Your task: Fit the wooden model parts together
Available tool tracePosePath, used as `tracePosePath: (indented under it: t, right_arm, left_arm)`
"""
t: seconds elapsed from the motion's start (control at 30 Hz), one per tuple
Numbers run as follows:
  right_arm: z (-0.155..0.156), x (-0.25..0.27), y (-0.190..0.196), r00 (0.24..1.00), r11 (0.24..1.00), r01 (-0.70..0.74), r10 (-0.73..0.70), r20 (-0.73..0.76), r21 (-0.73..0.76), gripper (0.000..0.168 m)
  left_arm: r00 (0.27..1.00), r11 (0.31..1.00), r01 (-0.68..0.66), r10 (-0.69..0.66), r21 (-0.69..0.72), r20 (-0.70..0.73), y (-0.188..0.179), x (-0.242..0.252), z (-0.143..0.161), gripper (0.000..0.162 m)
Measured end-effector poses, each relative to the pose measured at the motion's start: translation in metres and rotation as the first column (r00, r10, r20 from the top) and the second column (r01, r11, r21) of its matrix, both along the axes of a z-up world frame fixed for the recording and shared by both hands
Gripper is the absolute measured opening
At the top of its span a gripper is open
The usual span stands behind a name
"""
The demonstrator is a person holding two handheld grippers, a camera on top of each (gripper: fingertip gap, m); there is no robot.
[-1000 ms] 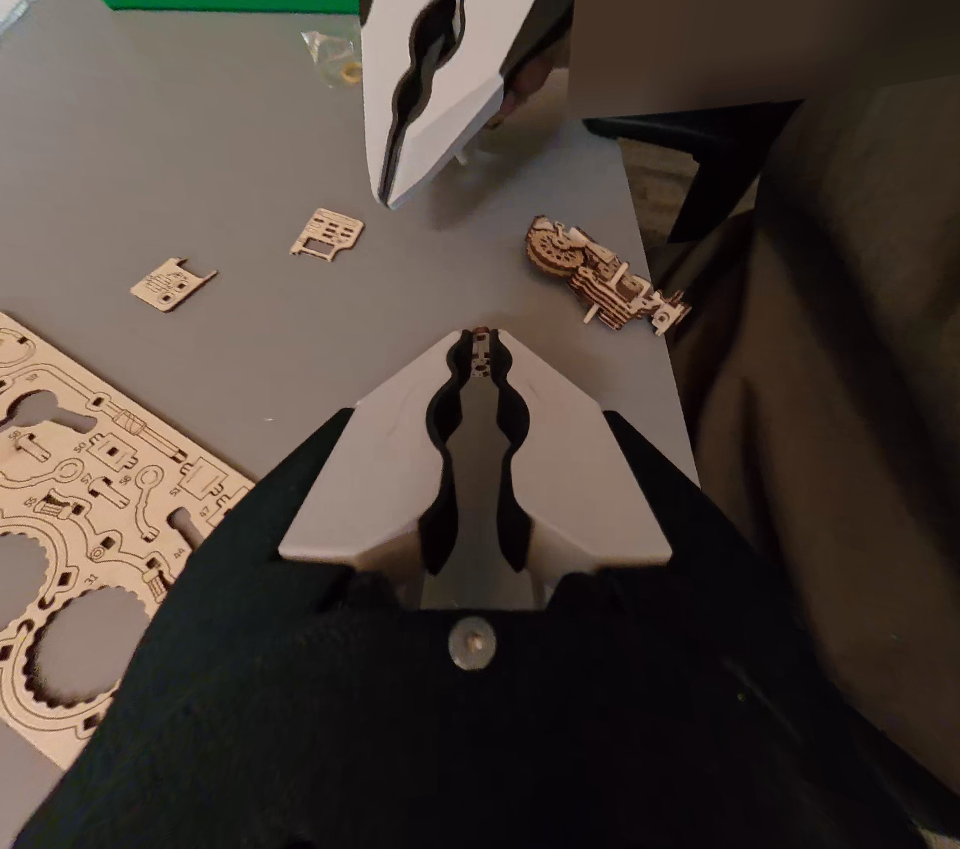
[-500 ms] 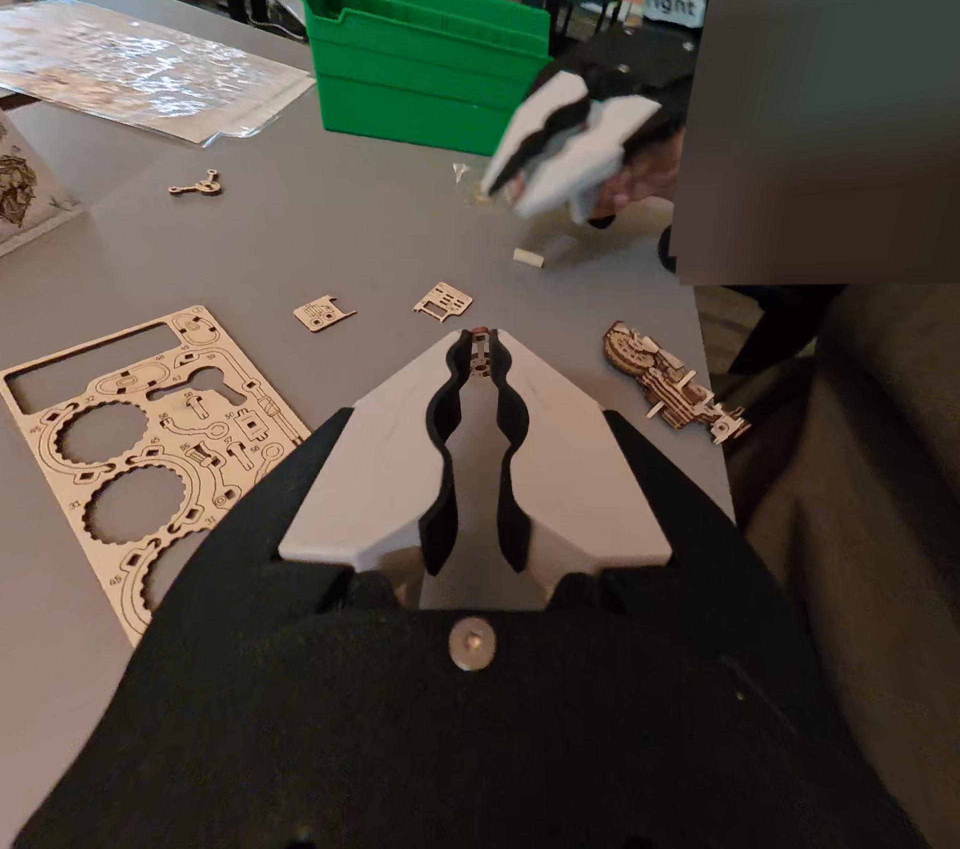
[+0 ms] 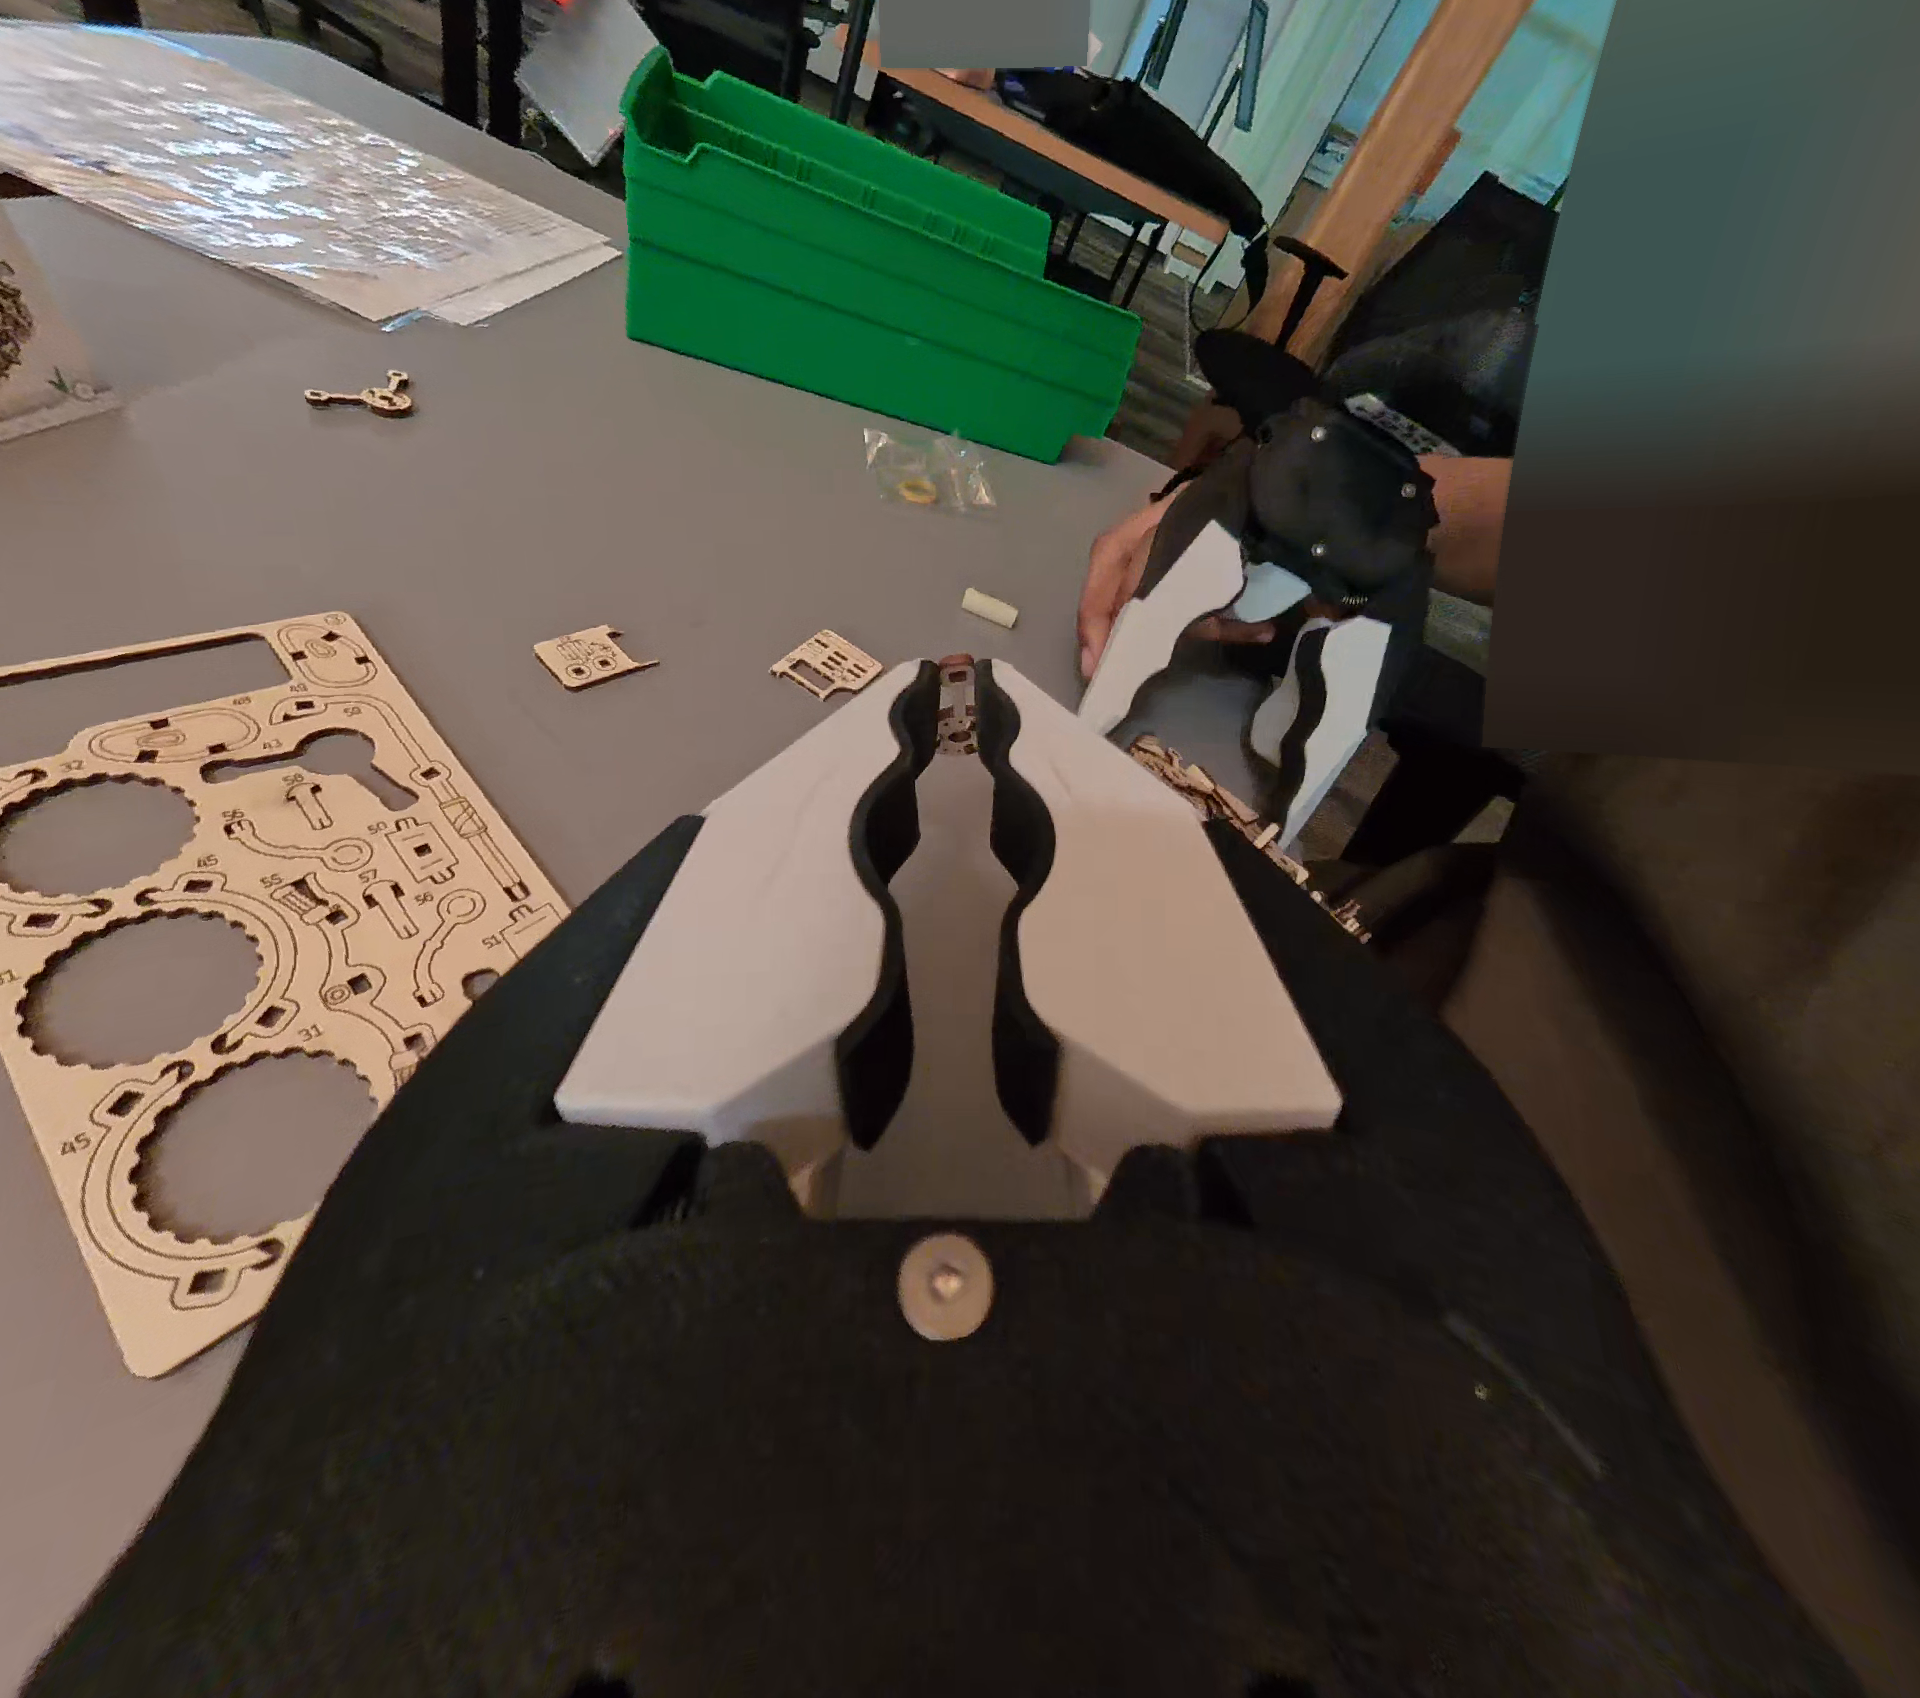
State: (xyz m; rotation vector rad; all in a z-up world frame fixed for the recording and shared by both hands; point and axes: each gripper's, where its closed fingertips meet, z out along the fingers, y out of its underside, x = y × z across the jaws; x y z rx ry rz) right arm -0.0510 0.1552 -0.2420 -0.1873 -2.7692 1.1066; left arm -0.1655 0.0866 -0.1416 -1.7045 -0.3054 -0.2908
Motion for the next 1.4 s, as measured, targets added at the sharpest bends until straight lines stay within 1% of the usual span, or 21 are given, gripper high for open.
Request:
tracePosePath:
  t: [0.07, 0.13, 0.23, 0.27, 0.37, 0.43, 0.5, 0.53, 0.57, 0.63, 0.7, 0.77, 0.83, 0.87, 0.93, 1.0, 1.03, 1.1, 1.17, 1.3, 1.4]
  right_arm:
    - [0.001, -0.002, -0.008, 1.000, 0.999, 0.002, -0.002, -0.001, -0.039, 0.065]
    - [0.001, -0.009, -0.014, 0.999, 0.997, 0.034, -0.033, 0.018, -0.072, 0.064]
    - [0.001, -0.034, -0.022, 0.983, 0.978, 0.180, -0.175, 0.051, -0.107, 0.065]
    - [0.000, -0.045, -0.024, 0.968, 0.962, 0.250, -0.244, 0.063, -0.113, 0.065]
    - [-0.001, -0.069, -0.032, 0.921, 0.915, 0.387, -0.380, 0.084, -0.109, 0.065]
    - [-0.003, -0.076, -0.037, 0.900, 0.896, 0.434, -0.429, 0.074, -0.094, 0.066]
    - [-0.002, -0.080, -0.037, 0.892, 0.889, 0.451, -0.450, 0.038, -0.074, 0.076]
    - [0.003, -0.082, -0.035, 0.892, 0.889, 0.451, -0.451, 0.016, -0.081, 0.080]
    - [0.012, -0.084, -0.032, 0.893, 0.888, 0.448, -0.451, -0.005, -0.103, 0.081]
    - [0.039, -0.096, -0.022, 0.883, 0.868, 0.456, -0.470, -0.026, -0.198, 0.074]
    - [0.071, -0.120, -0.005, 0.858, 0.817, 0.480, -0.513, -0.024, -0.320, 0.066]
    - [0.093, -0.161, 0.022, 0.815, 0.761, 0.521, -0.578, -0.041, -0.386, 0.061]
    - [0.102, -0.221, 0.057, 0.737, 0.676, 0.603, -0.675, -0.030, -0.423, 0.054]
    - [0.100, -0.255, 0.074, 0.683, 0.617, 0.661, -0.730, 0.003, -0.427, 0.050]
    - [0.084, -0.320, 0.101, 0.586, 0.510, 0.766, -0.805, 0.097, -0.392, 0.042]
    - [0.065, -0.373, 0.113, 0.520, 0.448, 0.826, -0.839, 0.159, -0.342, 0.034]
    - [0.058, -0.395, 0.114, 0.504, 0.436, 0.839, -0.849, 0.161, -0.326, 0.032]
    - [0.040, -0.430, 0.117, 0.480, 0.438, 0.859, -0.869, 0.122, -0.264, 0.032]
    - [0.025, -0.452, 0.112, 0.492, 0.463, 0.859, -0.864, 0.104, -0.219, 0.033]
    - [0.013, -0.470, 0.095, 0.553, 0.532, 0.825, -0.829, 0.078, -0.192, 0.036]
    - [0.005, -0.475, 0.089, 0.571, 0.557, 0.816, -0.817, 0.073, -0.155, 0.033]
  left_arm:
    - [1.000, 1.000, -0.002, 0.002, -0.001, 0.000, -0.001, 0.002, -0.001, 0.003]
    - [1.000, 1.000, -0.011, 0.011, 0.004, 0.000, -0.003, 0.002, 0.000, 0.003]
    - [0.999, 0.999, -0.039, 0.039, 0.022, -0.006, -0.008, -0.003, 0.004, 0.003]
    - [0.999, 0.998, -0.048, 0.049, 0.029, -0.008, -0.009, -0.005, 0.006, 0.003]
    - [0.997, 0.996, -0.075, 0.075, 0.043, -0.005, -0.014, -0.012, 0.010, 0.003]
    - [0.996, 0.995, -0.086, 0.086, 0.048, -0.003, -0.017, -0.015, 0.011, 0.002]
    - [0.995, 0.994, -0.095, 0.095, 0.052, -0.004, -0.019, -0.017, 0.011, 0.003]
    - [0.995, 0.994, -0.099, 0.099, 0.056, -0.004, -0.020, -0.018, 0.012, 0.003]
    - [0.995, 0.993, -0.104, 0.104, 0.060, -0.004, -0.021, -0.019, 0.012, 0.002]
    - [0.994, 0.991, -0.114, 0.114, 0.070, 0.002, -0.024, -0.023, 0.013, 0.003]
    - [0.992, 0.989, -0.123, 0.121, 0.078, 0.019, -0.027, -0.028, 0.010, 0.003]
    - [0.991, 0.988, -0.131, 0.127, 0.085, 0.050, -0.029, -0.033, 0.006, 0.003]
    - [0.988, 0.986, -0.133, 0.124, 0.100, 0.086, -0.032, -0.038, 0.004, 0.002]
    - [0.988, 0.985, -0.132, 0.121, 0.111, 0.100, -0.032, -0.039, 0.004, 0.002]
    - [0.986, 0.983, -0.133, 0.118, 0.127, 0.114, -0.032, -0.042, 0.007, 0.002]
    - [0.986, 0.982, -0.130, 0.115, 0.134, 0.117, -0.031, -0.042, 0.009, 0.002]
    - [0.987, 0.982, -0.127, 0.111, 0.137, 0.119, -0.031, -0.042, 0.009, 0.002]
    - [0.987, 0.983, -0.125, 0.109, 0.136, 0.121, -0.031, -0.041, 0.008, 0.002]
    - [0.988, 0.985, -0.120, 0.105, 0.128, 0.114, -0.031, -0.040, 0.007, 0.002]
    - [0.990, 0.987, -0.104, 0.092, 0.120, 0.109, -0.030, -0.039, 0.006, 0.002]
    - [0.990, 0.989, -0.088, 0.073, 0.122, 0.117, -0.029, -0.038, 0.005, 0.002]
